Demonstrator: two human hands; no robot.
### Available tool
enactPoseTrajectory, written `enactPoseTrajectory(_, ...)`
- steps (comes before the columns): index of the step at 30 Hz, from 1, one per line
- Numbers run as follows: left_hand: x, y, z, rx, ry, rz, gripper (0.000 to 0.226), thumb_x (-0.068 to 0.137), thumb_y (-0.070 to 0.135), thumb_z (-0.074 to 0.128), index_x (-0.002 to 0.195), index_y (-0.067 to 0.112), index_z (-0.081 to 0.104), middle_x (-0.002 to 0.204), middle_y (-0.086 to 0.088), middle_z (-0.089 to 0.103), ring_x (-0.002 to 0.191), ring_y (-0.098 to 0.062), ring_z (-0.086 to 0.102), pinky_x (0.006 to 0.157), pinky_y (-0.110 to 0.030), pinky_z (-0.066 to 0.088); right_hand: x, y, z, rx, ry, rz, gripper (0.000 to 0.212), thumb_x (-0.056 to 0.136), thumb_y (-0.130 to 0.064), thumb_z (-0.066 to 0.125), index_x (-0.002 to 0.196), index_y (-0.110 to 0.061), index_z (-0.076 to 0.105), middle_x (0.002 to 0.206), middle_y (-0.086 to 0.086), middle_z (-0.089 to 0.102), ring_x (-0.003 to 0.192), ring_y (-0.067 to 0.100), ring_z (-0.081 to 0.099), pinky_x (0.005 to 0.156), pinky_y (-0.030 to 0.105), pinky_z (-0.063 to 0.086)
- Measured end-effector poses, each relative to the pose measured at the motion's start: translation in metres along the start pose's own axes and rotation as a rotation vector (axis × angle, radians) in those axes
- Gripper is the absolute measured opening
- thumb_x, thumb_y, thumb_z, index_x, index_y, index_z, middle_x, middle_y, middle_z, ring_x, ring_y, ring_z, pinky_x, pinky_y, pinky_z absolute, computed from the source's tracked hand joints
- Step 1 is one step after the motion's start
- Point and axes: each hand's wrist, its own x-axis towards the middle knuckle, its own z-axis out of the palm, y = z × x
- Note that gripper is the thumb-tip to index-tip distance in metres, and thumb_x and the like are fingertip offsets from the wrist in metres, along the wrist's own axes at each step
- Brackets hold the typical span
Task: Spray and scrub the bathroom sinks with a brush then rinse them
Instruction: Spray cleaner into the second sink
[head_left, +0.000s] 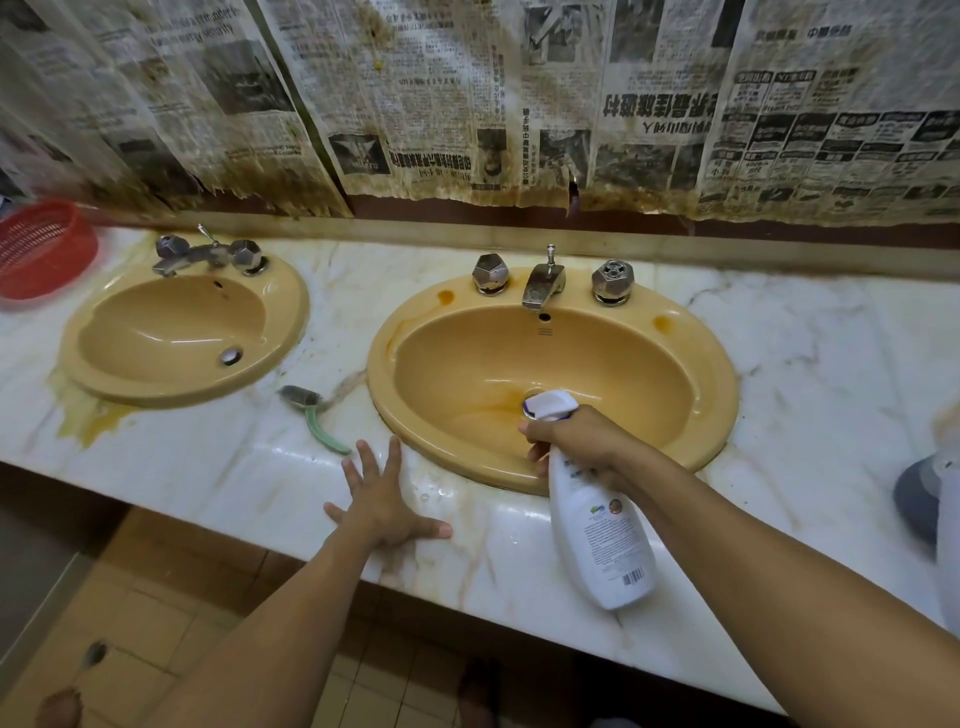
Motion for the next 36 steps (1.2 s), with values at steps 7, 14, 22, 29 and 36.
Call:
enactPoseTrajectory(7, 0.001, 0.001, -0.001, 0.01, -0.002, -0.008, 0.162, 0.052, 0.078, 0.086, 0.153, 0.04, -0.034, 0.157, 0.0, -0.049, 0.15, -0.033, -0.036, 0.115, -0.077, 0.004, 0.014, -0.004, 0.021, -0.068, 0.068, 0.059, 0.027, 0.088, -0.035, 0.074, 0.077, -0.014, 0.063, 0.075, 0.007, 0.067, 0.059, 0.02, 0.06, 0.063, 0.028, 0.047)
enactPoseTrajectory(14, 0.001, 0.001, -0.001, 0.011, -0.008, 0.0, 0.163, 0.05, 0.078, 0.086, 0.152, 0.04, -0.036, 0.156, 0.0, -0.051, 0.149, -0.034, -0.038, 0.114, -0.078, 0.004, 0.001, 0.007, -0.008, -0.023, 0.028, 0.098, 0.039, 0.086, -0.039, 0.08, 0.099, -0.004, 0.07, 0.092, 0.017, 0.077, 0.072, 0.028, 0.07, 0.074, 0.042, 0.061)
enactPoseTrajectory(22, -0.002, 0.007, -0.006, 0.022, -0.034, -0.018, 0.165, 0.052, 0.075, 0.088, 0.151, 0.039, -0.038, 0.155, -0.003, -0.052, 0.147, -0.036, -0.041, 0.113, -0.08, 0.006, -0.023, 0.015, -0.062, -0.306, 0.1, 0.151, 0.037, 0.086, -0.04, 0.077, 0.062, -0.016, 0.061, 0.057, 0.001, 0.061, 0.038, 0.012, 0.047, 0.044, 0.019, 0.036)
enactPoseTrajectory(29, -0.004, 0.021, -0.02, 0.097, -0.008, -0.081, 0.165, 0.049, 0.077, 0.088, 0.158, 0.029, -0.026, 0.164, -0.011, -0.026, 0.155, -0.033, -0.023, 0.115, -0.077, 0.004, -0.036, 0.012, -0.072, -0.226, 0.006, 0.163, 0.044, 0.083, -0.049, 0.079, 0.09, -0.007, 0.072, 0.082, 0.015, 0.077, 0.066, 0.023, 0.069, 0.064, 0.028, 0.053)
enactPoseTrajectory(36, 0.012, 0.014, -0.022, -0.012, -0.025, -0.048, 0.169, 0.047, 0.083, 0.083, 0.149, 0.032, -0.042, 0.155, -0.005, -0.052, 0.147, -0.033, -0.042, 0.113, -0.08, -0.002, -0.032, 0.026, -0.075, -0.315, 0.239, 0.174, 0.04, 0.085, -0.041, 0.078, 0.062, -0.013, 0.061, 0.061, 0.003, 0.058, 0.051, 0.018, 0.05, 0.054, 0.026, 0.038)
